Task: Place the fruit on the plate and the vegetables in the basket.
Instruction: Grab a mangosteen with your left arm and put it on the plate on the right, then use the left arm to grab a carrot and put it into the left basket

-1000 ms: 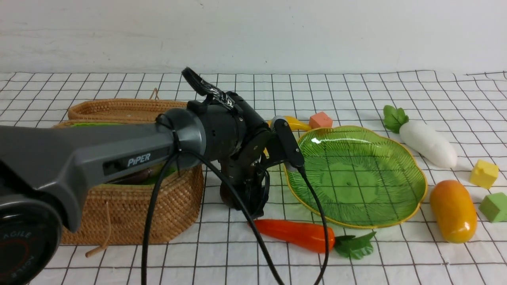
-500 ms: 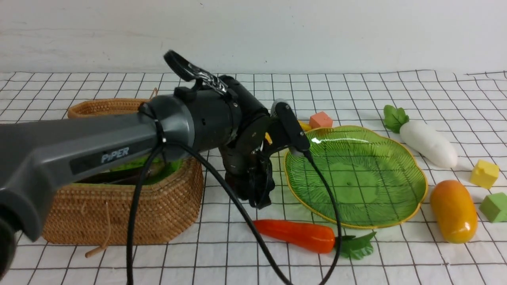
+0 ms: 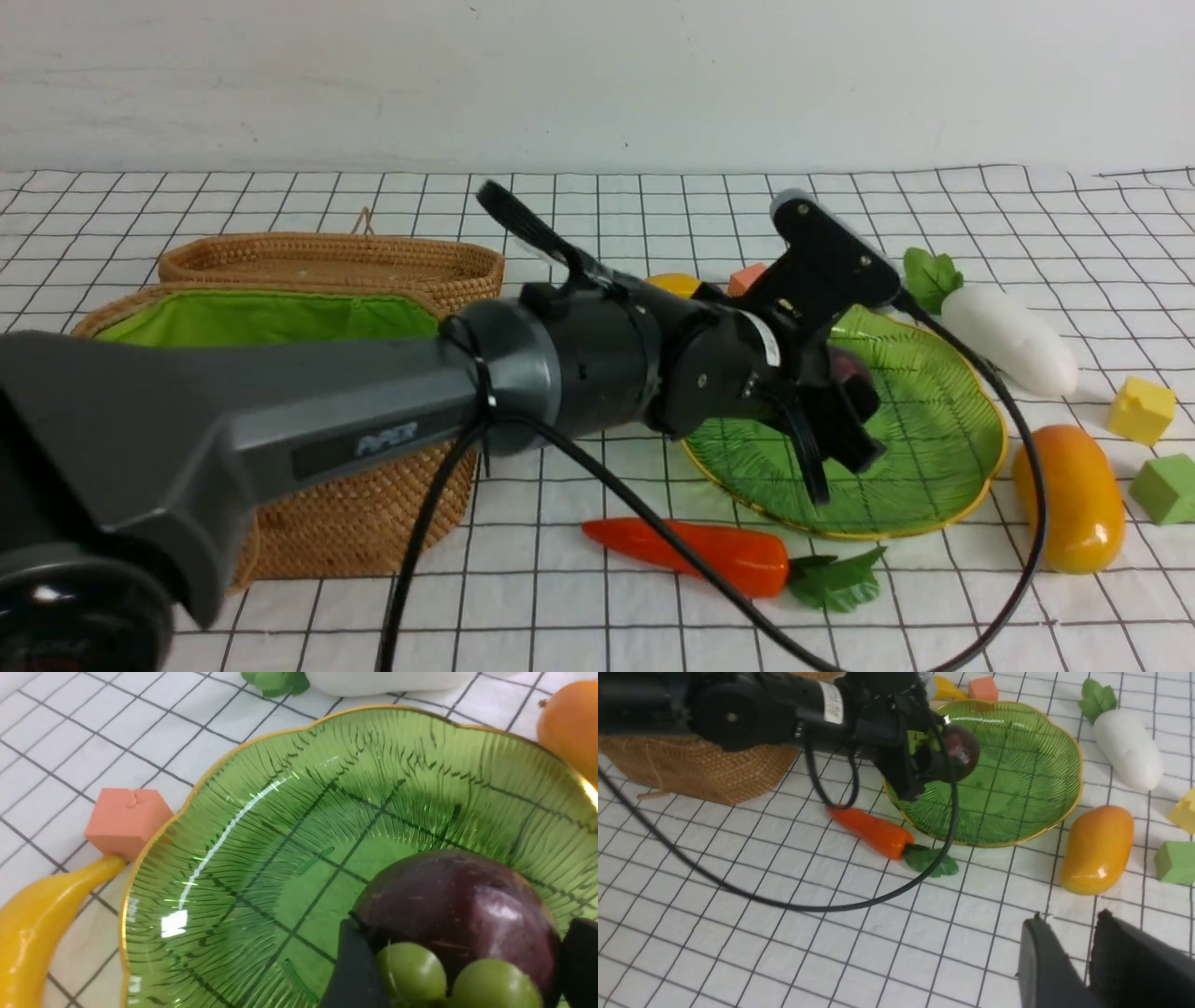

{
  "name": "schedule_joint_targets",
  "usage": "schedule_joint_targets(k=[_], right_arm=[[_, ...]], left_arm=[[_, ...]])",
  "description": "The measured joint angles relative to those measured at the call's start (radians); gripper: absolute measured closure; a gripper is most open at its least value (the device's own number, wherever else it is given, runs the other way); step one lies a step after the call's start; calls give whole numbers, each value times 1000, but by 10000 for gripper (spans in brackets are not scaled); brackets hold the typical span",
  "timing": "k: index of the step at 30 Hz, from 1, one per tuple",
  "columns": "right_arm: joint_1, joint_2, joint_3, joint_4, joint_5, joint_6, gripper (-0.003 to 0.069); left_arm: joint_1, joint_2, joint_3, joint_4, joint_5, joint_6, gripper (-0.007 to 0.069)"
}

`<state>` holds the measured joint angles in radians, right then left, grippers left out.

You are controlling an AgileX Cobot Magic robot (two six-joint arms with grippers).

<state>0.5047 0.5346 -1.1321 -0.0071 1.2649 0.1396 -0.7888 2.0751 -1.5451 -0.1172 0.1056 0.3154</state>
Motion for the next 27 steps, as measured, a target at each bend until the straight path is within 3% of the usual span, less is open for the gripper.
schedule_joint_targets(k=[6, 12, 16, 19, 22, 26, 27], right_arm=[[0, 0, 0, 24, 0, -1, 476], [0, 0, 0, 25, 0, -2, 476], [0, 0, 0, 26, 0, -3, 476], [0, 0, 0, 26, 0, -3, 476], [0, 0, 0, 26, 0, -3, 476], [0, 0, 0, 26, 0, -3, 476], [0, 0, 0, 26, 0, -3, 476]], left_arm=[[-1, 51, 0, -8, -47, 0, 116], [-7, 41, 0, -10, -40, 0, -21], [-10, 6, 0, -23, 9, 0, -41], [-10, -45, 0, -33, 105, -1, -20], [-10, -137, 0, -59, 274, -47, 58], [-10, -224, 0, -100, 432, -183, 202], [-10, -259, 0, -105, 495, -235, 293]])
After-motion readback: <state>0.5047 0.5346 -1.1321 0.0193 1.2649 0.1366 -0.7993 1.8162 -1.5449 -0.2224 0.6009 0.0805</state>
